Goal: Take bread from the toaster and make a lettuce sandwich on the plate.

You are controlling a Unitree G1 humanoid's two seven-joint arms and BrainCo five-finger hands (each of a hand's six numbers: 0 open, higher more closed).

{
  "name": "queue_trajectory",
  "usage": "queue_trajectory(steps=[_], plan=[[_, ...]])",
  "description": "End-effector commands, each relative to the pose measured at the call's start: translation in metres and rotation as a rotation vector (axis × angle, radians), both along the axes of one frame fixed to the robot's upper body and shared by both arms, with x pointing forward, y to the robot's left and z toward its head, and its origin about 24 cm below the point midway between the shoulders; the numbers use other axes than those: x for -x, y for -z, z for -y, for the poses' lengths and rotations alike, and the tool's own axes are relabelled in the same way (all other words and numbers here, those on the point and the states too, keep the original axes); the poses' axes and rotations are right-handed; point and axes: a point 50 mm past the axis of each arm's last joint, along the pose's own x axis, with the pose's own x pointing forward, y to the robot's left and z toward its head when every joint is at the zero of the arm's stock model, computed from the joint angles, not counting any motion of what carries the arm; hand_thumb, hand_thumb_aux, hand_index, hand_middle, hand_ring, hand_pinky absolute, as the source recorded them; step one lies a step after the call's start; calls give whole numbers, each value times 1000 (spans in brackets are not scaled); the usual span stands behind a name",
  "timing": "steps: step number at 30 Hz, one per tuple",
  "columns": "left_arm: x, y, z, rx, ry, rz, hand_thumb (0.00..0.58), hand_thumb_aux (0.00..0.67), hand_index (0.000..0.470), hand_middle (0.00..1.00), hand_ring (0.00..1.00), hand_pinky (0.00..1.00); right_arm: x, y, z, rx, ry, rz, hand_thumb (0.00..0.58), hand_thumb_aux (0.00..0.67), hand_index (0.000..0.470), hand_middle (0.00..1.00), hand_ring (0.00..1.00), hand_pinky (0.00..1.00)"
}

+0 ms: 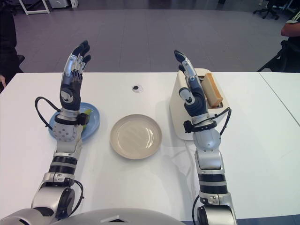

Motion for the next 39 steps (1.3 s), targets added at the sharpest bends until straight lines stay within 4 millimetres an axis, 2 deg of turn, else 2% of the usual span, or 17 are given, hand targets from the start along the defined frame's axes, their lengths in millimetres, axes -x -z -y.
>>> queue_trajectory(steps=[1, 31, 34, 39], plan=[[-2, 1, 1, -15, -4, -5, 0, 0, 0, 0, 0, 0, -1, -3, 0, 15, 1, 11, 0, 0, 0, 0, 0, 0], [1, 5, 0, -48, 8, 2, 0, 0, 0, 0, 0, 0, 1, 1, 1, 11, 27, 20, 0, 0, 0, 0, 0, 0], [1, 5, 0, -50, 7, 3, 0, 0, 0, 0, 0, 0, -2, -4, 20, 42, 156, 47, 0, 0, 0, 0, 0, 0], [1, 6, -1, -52, -1, 6, 0, 0, 0, 0, 0, 0, -10, -11, 76, 291, 547, 60, 0, 0, 0, 0, 0, 0]])
